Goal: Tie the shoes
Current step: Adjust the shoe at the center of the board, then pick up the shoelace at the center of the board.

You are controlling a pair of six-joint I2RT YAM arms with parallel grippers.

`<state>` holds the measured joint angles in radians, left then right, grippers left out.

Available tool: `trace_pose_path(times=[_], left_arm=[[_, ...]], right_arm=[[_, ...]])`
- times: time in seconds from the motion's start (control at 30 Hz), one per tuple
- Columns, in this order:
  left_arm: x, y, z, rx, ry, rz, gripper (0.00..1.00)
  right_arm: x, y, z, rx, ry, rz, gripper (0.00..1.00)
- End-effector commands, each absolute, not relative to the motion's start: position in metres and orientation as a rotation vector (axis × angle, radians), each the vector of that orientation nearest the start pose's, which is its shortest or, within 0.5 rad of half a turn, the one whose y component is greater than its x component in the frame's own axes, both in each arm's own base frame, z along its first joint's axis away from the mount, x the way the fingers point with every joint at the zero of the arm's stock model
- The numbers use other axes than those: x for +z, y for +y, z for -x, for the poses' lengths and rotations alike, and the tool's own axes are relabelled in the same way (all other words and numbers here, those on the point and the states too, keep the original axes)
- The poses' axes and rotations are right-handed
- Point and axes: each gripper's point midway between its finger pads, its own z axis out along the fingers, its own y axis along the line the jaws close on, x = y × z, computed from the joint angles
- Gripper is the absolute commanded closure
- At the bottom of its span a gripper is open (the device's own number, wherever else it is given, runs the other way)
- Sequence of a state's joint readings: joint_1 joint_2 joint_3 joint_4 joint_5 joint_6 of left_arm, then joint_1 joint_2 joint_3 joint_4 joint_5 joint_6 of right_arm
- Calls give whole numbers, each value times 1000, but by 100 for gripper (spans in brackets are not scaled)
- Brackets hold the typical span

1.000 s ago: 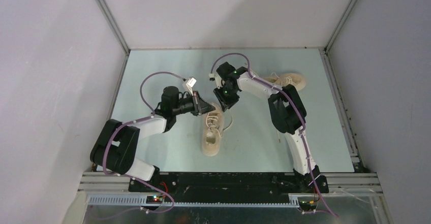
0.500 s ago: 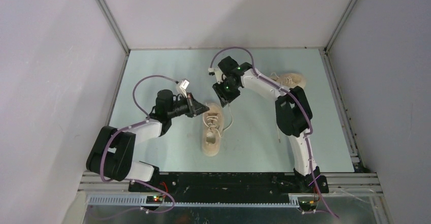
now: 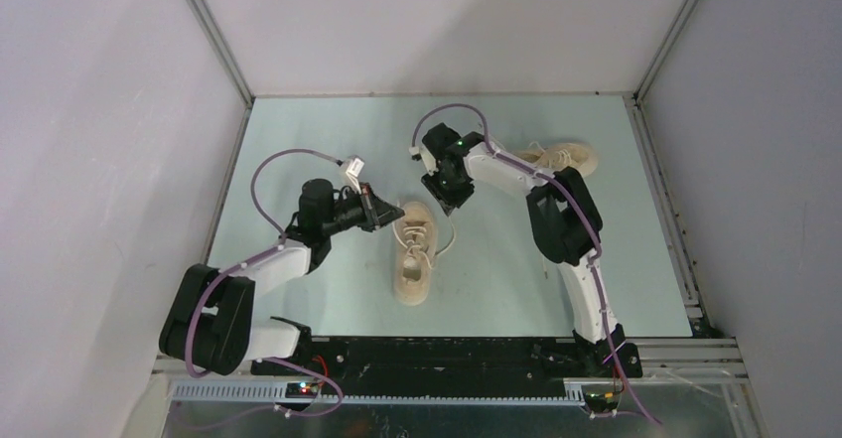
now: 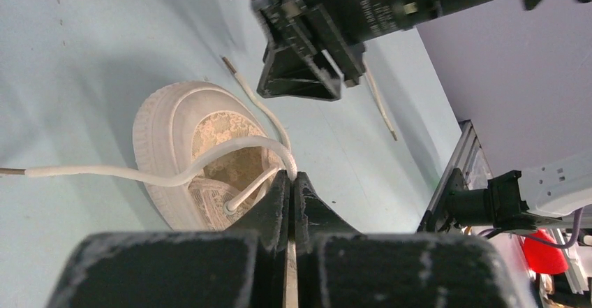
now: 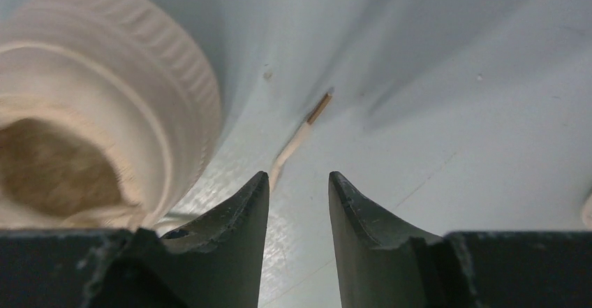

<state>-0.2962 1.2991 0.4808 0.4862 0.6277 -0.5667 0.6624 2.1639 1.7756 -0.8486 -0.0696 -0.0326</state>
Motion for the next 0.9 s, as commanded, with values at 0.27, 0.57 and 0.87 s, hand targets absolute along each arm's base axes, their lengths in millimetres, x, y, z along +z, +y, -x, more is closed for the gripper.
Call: trace_pose_path(times=[0.27, 0.57, 0.87], left_arm=[[139, -213, -288, -1135, 1955, -246, 100], [140, -221, -282, -1159, 1945, -304, 100], [144, -255, -271, -1290, 1942, -511, 99]], right_arm=[[-3, 287, -345, 32, 2736, 970, 67], [67, 298, -383, 240, 2548, 1008, 100], [206, 339, -348, 686, 2252, 1061, 100]])
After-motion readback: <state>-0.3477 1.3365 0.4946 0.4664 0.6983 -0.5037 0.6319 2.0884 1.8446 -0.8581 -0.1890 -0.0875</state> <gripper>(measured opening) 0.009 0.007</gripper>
